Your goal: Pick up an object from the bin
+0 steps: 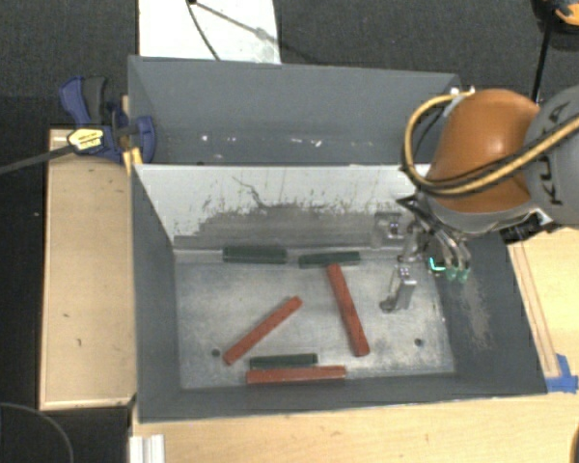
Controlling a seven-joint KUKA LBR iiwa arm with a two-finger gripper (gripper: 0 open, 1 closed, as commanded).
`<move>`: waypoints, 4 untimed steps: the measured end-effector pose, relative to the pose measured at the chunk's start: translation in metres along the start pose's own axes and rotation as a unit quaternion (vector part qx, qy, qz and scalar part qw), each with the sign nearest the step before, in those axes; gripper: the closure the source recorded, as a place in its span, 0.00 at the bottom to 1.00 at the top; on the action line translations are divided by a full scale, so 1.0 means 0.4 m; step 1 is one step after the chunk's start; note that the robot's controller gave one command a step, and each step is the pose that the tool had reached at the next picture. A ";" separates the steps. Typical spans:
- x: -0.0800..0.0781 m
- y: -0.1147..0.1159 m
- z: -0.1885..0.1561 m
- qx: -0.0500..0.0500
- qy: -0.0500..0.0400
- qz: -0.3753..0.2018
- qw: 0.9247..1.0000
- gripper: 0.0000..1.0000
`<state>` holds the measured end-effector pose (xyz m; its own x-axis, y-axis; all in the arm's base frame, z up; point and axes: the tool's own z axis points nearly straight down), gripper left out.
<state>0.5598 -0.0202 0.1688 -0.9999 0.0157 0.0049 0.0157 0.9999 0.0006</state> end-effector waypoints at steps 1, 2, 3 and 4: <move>-0.005 0.000 -0.010 0.000 -0.004 0.000 1.000 0.00; -0.021 0.034 0.086 0.000 -0.007 0.010 1.000 0.00; 0.059 0.161 0.145 0.000 -0.003 0.015 1.000 0.00; 0.039 0.216 0.194 -0.003 -0.002 0.021 1.000 0.00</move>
Offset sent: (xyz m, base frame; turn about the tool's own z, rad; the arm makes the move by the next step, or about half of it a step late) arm 0.0085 0.0225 -0.0606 0.0382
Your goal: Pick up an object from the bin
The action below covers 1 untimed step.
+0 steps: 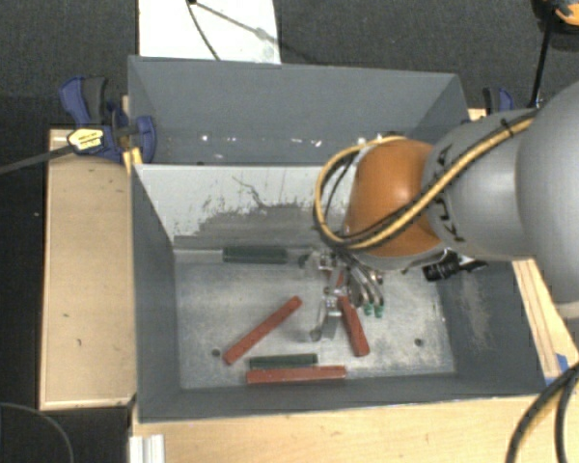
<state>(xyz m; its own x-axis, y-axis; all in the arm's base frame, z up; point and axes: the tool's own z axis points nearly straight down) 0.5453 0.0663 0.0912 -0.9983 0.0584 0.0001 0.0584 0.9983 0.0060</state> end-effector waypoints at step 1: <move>0.008 0.062 0.011 0.004 -0.002 0.089 0.996 0.00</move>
Offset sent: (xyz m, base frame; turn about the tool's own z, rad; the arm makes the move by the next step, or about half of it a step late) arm -0.0436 0.0877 -0.0212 -0.2484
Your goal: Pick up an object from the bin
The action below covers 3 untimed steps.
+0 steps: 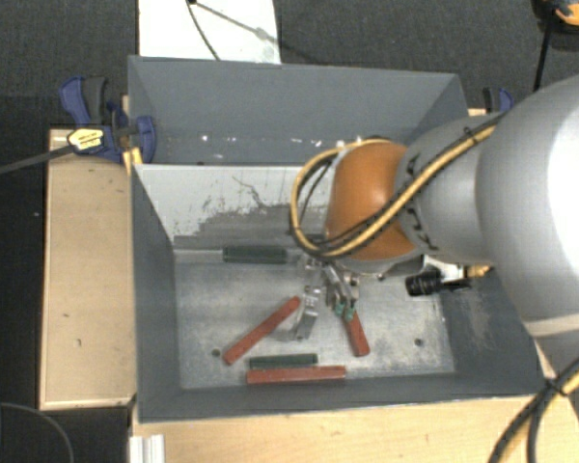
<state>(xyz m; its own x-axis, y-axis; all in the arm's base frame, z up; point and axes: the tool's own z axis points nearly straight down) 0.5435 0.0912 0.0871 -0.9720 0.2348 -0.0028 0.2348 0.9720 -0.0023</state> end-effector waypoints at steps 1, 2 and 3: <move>0.129 0.131 0.035 -0.003 -0.006 -0.211 0.977 1.00; 0.129 0.131 0.035 -0.003 -0.006 -0.211 0.977 1.00; 0.168 0.171 -0.100 -0.001 0.003 -0.193 0.981 1.00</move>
Offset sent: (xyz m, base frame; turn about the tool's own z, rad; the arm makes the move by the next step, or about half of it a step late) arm 0.0000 0.0000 0.0000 0.0000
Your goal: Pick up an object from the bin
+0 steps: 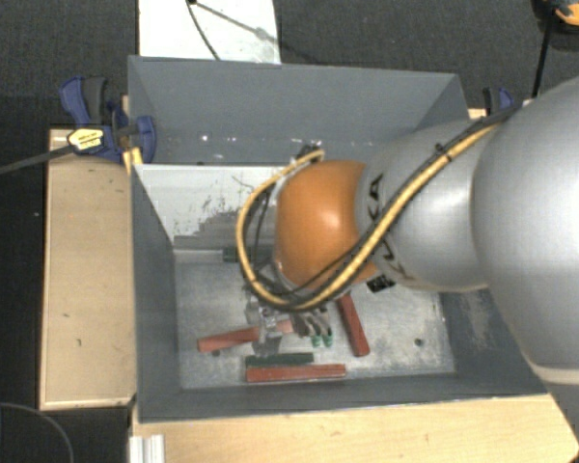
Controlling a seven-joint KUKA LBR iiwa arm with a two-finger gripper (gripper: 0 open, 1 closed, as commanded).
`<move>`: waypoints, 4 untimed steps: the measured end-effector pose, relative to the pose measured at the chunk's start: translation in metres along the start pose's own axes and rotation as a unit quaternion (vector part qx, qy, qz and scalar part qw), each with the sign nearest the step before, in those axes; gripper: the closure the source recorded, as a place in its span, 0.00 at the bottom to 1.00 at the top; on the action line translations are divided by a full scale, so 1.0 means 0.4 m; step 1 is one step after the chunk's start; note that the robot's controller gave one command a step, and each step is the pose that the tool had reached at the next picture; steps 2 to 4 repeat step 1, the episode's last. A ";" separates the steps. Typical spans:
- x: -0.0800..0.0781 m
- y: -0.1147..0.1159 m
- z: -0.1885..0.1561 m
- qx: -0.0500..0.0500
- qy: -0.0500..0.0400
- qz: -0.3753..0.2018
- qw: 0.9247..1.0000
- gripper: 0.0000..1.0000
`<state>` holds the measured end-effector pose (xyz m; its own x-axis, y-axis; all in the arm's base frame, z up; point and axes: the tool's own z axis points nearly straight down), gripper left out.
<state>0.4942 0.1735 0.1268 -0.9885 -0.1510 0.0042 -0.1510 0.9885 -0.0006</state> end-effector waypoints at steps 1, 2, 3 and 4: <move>-0.017 -0.055 -0.189 0.000 -0.001 -0.026 1.000 1.00; -0.017 -0.055 -0.189 0.000 -0.001 -0.026 1.000 1.00; -0.017 -0.055 -0.189 0.000 -0.001 -0.026 1.000 1.00; -0.017 -0.055 -0.189 0.000 -0.001 -0.026 1.000 1.00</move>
Offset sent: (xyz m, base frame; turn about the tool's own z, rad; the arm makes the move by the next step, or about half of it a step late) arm -0.0075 -0.0702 0.1029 0.0043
